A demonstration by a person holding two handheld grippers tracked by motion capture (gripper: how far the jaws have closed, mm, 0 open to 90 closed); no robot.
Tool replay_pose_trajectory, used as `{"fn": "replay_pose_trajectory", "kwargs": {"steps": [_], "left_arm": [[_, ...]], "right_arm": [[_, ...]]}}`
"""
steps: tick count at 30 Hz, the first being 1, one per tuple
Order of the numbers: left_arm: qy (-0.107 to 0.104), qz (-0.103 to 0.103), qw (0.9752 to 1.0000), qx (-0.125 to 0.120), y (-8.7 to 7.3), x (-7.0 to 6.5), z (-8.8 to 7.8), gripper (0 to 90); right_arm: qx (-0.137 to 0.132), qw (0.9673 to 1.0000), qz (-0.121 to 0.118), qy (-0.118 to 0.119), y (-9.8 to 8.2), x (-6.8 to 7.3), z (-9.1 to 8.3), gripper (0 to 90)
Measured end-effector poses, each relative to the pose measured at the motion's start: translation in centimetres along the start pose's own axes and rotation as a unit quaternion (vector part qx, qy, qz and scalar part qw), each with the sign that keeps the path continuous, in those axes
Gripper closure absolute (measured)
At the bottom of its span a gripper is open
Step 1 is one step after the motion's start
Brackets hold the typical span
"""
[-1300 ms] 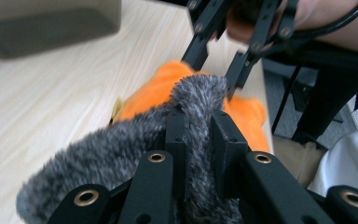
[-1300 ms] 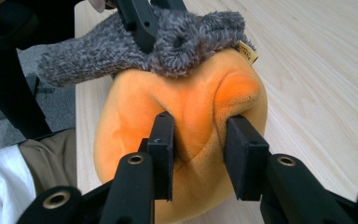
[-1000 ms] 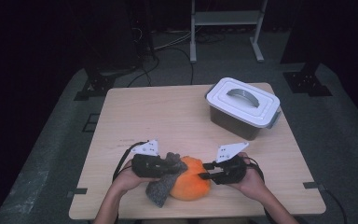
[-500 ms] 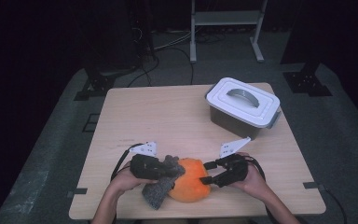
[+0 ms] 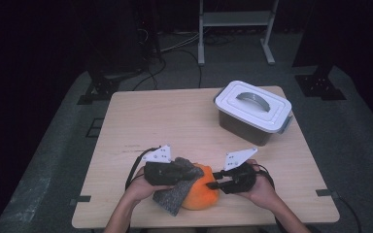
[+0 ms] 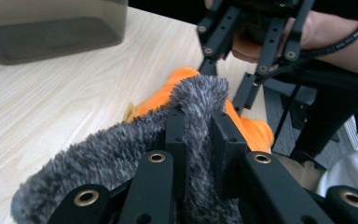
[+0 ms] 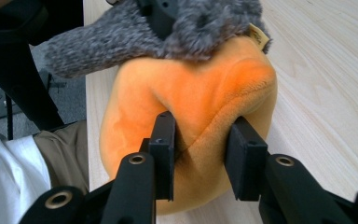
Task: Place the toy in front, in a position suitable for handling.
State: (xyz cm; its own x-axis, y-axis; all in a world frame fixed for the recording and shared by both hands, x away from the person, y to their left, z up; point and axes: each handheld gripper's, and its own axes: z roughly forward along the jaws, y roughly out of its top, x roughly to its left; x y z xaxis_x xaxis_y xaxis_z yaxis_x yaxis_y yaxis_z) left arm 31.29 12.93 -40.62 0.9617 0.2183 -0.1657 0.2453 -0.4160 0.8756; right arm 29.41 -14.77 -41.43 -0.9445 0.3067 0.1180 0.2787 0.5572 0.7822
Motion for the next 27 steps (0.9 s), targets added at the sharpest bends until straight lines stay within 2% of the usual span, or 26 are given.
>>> {"fn": "replay_pose_trajectory", "kwargs": {"steps": [4,8,16,19,21,25,27], "left_arm": [[0.019,-0.014,0.9996,0.014,-0.4,0.7,-0.8,78.9],[0.025,-0.027,0.9992,0.017,-1.2,1.4,-1.5,78.9],[0.045,-0.033,0.9973,0.046,-1.9,2.1,-2.1,78.8],[0.040,-0.041,0.9976,0.038,-2.0,2.1,-1.9,78.9],[0.038,-0.035,0.9981,0.034,-1.7,1.9,-1.9,78.9],[0.022,-0.018,0.9996,0.008,-0.5,0.9,-1.7,79.1],[0.021,-0.002,0.9997,0.012,0.3,0.2,-1.4,79.2]], "right_arm": [[-0.003,1.0000,-0.005,0.001,0.2,-0.1,-0.2,67.0],[-0.004,1.0000,-0.006,0.004,0.2,-0.2,-0.3,67.8],[-0.015,0.9998,-0.008,-0.008,0.2,-0.4,-1.3,68.1],[-0.016,0.9998,-0.005,-0.008,-0.1,-0.6,-1.6,68.1],[-0.016,0.9998,-0.007,-0.008,-0.1,-0.5,-1.5,68.1],[-0.018,0.9996,-0.018,-0.009,0.3,0.1,-1.3,68.1],[-0.019,0.9994,-0.027,-0.009,0.7,0.7,-1.1,68.0]]}}
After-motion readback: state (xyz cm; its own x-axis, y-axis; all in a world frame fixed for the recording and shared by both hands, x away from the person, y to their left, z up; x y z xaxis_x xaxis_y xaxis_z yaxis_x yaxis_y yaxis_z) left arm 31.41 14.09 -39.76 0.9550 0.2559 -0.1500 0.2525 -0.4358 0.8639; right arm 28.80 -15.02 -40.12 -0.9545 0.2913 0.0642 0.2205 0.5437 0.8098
